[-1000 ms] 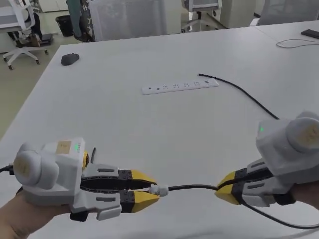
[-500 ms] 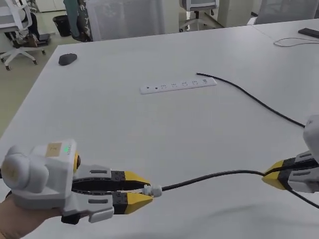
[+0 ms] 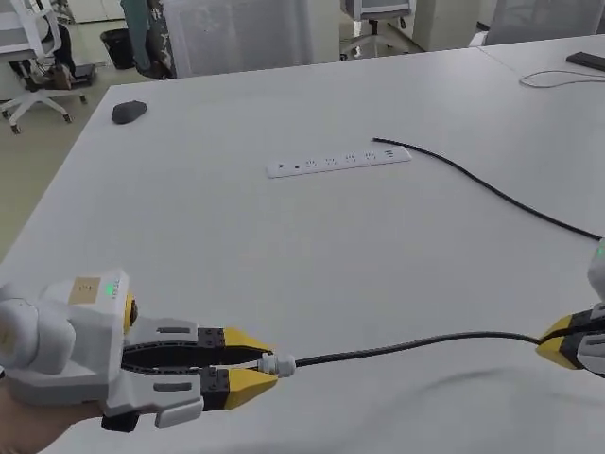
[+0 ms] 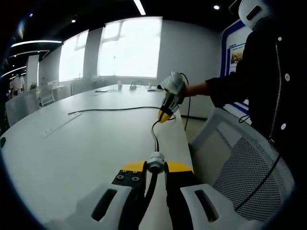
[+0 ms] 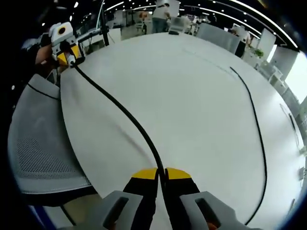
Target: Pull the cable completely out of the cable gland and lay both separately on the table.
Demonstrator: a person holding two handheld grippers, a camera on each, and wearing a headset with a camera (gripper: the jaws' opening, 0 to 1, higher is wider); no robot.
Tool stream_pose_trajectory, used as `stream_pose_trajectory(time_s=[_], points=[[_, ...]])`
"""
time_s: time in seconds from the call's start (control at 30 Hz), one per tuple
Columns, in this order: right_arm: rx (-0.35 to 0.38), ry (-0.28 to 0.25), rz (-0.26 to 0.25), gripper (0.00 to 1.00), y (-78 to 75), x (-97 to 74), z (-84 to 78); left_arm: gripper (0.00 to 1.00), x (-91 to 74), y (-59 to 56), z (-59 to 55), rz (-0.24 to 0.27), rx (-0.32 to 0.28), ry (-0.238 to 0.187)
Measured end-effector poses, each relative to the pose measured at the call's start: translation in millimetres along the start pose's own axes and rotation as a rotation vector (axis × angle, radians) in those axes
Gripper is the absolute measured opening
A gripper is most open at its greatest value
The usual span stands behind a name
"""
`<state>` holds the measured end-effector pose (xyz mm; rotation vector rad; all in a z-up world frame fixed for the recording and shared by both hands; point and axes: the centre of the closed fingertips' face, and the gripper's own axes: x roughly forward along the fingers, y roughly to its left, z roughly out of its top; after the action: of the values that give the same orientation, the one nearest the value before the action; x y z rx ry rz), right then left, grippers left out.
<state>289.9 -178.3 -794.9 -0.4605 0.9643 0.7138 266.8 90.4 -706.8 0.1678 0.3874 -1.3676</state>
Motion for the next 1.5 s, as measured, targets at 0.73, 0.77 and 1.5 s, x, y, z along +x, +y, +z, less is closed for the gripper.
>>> stream_pose_trajectory(time_s=[0.73, 0.77, 1.5], points=[[-0.079, -0.449, 0.494, 0.27, 155.7, -36.6, 183.6, 0.15, -2.2, 1.5, -3.0, 0.016, -0.006, 0.007], [-0.147, -0.446, 0.482, 0.27, 163.2, -31.0, 185.9, 0.15, -2.1, 1.2, -2.7, 0.016, -0.005, 0.007], [-0.445, -0.324, 0.484, 0.0, 203.9, 22.0, 188.2, 0.15, -3.7, -0.3, -2.3, -0.006, -0.003, 0.001]])
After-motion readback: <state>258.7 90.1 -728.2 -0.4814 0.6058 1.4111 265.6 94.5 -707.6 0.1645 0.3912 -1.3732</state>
